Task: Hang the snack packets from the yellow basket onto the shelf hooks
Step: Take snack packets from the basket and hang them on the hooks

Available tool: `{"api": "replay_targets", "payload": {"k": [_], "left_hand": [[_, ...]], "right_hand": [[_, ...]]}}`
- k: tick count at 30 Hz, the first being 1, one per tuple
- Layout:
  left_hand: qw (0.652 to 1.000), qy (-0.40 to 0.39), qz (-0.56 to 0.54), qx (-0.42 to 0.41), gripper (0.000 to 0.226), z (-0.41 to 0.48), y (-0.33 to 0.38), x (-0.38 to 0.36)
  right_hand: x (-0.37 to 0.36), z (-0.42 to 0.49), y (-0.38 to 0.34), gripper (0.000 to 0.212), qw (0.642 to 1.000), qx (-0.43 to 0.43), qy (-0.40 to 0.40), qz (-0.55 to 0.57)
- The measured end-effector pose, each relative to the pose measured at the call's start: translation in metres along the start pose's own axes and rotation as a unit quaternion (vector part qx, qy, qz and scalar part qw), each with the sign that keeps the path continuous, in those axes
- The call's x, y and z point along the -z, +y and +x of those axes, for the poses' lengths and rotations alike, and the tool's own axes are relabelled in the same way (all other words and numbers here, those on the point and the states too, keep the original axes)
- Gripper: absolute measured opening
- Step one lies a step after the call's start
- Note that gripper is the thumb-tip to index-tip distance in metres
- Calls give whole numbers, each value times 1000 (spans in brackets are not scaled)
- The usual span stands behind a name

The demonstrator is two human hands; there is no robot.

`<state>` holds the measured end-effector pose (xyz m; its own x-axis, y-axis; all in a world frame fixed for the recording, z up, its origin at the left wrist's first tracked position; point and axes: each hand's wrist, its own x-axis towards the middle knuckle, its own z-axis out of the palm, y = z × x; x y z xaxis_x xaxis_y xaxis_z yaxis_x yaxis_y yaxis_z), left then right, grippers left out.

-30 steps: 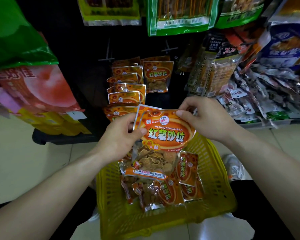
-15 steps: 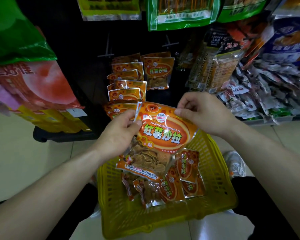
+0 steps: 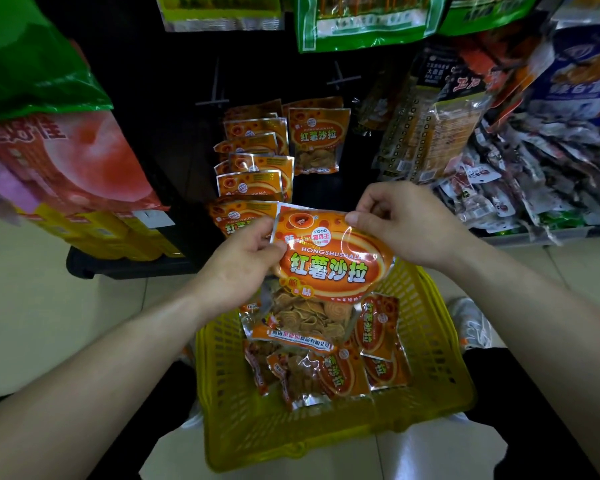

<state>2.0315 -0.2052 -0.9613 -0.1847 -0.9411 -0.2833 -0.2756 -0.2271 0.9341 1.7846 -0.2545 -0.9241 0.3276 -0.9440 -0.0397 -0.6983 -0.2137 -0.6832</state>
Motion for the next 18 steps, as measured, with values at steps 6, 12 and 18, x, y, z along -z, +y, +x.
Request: {"api": "replay_targets", "payload": {"k": [6, 12, 18], "left_hand": [[997, 67, 20, -37, 39, -4, 5, -5], [994, 95, 11, -49, 26, -5, 9, -5], [996, 85, -7, -23, 17, -5, 9, -7]], "right_hand": [[-2, -1, -4, 20, 1000, 6, -17, -10], [-3, 1, -4, 17, 1000, 8, -11, 12], [-4, 1, -3, 18, 1000, 20, -13, 9]]}}
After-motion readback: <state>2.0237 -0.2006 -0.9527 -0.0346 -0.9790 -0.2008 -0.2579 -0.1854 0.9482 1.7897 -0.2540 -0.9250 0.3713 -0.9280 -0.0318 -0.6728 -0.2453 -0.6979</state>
